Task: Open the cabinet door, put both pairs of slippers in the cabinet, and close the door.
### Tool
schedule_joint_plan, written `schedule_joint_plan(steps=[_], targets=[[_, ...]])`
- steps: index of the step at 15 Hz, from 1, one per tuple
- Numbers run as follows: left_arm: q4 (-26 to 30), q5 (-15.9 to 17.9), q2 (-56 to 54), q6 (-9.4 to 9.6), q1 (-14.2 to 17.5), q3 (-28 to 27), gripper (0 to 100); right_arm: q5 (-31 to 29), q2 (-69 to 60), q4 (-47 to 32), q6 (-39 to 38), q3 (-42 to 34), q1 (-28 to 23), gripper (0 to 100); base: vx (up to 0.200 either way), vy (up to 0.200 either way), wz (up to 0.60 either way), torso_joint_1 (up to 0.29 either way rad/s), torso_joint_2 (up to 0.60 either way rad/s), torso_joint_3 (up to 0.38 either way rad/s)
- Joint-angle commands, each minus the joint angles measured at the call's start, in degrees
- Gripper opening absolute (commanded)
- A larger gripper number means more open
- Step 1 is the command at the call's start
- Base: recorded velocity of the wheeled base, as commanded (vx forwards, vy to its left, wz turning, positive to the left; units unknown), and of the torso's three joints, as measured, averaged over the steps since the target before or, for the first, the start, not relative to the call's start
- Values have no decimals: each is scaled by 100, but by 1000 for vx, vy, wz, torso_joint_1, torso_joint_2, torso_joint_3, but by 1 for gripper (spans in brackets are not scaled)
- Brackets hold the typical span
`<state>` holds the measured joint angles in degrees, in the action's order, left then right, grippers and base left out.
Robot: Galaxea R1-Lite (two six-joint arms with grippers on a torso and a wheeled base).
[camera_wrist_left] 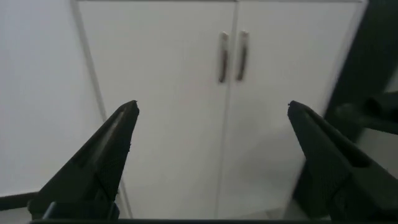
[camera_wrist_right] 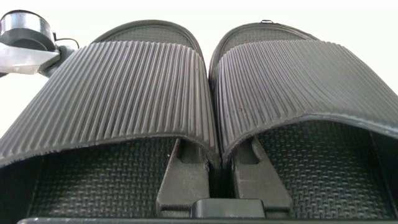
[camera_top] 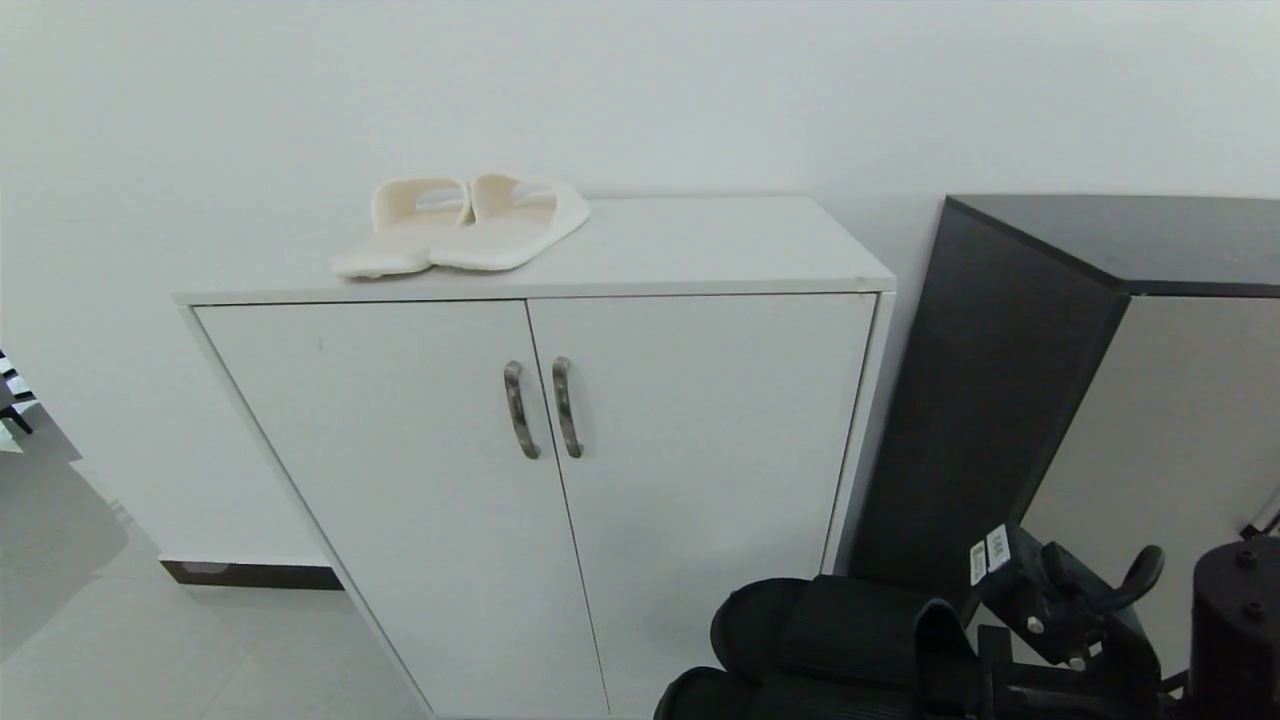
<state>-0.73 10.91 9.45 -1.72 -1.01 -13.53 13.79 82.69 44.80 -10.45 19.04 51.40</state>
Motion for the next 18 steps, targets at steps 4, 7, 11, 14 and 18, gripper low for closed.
schedule_joint_plan(steps=[4, 7, 11, 14, 18], targets=[[-1412, 2240, 3072, -329, -321, -774, 100, 1, 2, 2, 8, -6, 2, 0, 0, 0, 0, -159, 456, 301], [-1439, 3347, 3907, -575, -329, -1345, 100, 1, 10, 2, 8, -15, 2, 0, 0, 0, 0, -119, 452, 321], [-1465, 3708, 4689, -1076, -830, -2039, 100, -8, 10, 11, 60, -15, -7, 0, 0, 0, 0, -37, 154, 106], [-1465, 2504, 4847, -1718, -1507, -2453, 100, -34, 19, 11, 78, -15, -16, 0, 0, 0, 0, 0, 0, 0], [-1500, -19, 5542, -1709, -3098, -2839, 100, -52, -34, 2, 87, -15, -16, 0, 0, 0, 0, 0, 0, 0]])
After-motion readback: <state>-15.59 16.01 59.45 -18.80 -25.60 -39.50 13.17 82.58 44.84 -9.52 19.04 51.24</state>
